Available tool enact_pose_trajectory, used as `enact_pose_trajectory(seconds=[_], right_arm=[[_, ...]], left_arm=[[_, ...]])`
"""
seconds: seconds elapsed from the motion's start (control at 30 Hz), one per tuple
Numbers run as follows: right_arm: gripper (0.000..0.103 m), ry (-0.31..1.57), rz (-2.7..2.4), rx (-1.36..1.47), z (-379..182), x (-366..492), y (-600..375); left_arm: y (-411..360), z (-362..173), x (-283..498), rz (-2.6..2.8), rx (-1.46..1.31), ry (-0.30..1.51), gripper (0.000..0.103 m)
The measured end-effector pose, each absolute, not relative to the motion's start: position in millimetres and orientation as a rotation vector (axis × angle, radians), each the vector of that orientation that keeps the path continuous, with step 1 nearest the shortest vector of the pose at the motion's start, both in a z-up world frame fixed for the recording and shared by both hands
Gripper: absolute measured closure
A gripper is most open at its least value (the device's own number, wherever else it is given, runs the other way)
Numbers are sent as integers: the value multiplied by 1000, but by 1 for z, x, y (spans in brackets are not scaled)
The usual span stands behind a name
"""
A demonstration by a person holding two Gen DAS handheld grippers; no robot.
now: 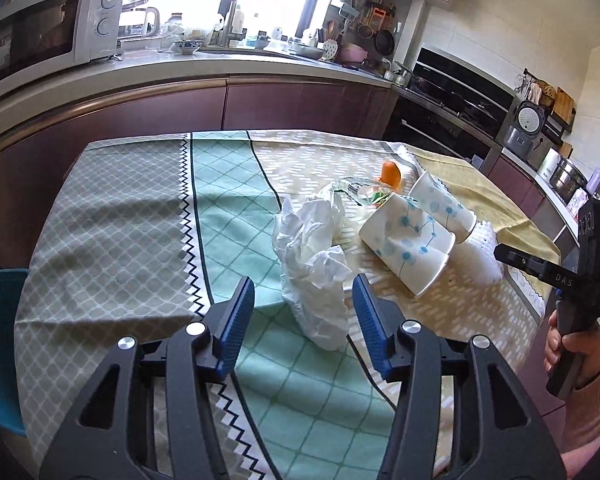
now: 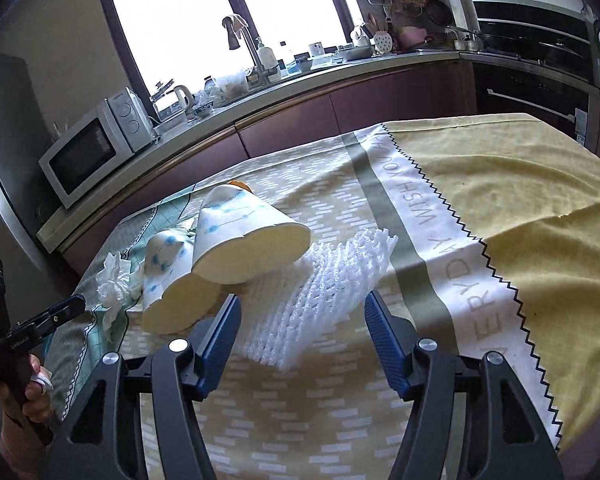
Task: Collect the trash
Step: 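Grasp the crumpled tissue with the left tool while the right tool grasps the foam net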
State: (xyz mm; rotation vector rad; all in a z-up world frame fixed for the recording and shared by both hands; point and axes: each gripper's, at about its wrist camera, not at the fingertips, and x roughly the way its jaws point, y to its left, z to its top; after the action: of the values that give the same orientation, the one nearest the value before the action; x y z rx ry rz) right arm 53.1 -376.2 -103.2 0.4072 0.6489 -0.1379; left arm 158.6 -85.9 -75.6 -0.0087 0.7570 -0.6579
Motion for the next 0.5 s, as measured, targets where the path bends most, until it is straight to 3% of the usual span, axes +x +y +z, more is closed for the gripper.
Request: enact_pose_trajectory(seconds=[0.27,0.4,0.5], right_arm=[[41,677,-136,437,-116,64,-379],[56,685,-122,468,-120,63,-383],[69,677,-104,509,-122,61,-388]], left_arm=[[-111,-86,171,-643,38,800,53],[-117,-92,177,-648,35,827,62],[-119,-97,180,-654,28,857,77]])
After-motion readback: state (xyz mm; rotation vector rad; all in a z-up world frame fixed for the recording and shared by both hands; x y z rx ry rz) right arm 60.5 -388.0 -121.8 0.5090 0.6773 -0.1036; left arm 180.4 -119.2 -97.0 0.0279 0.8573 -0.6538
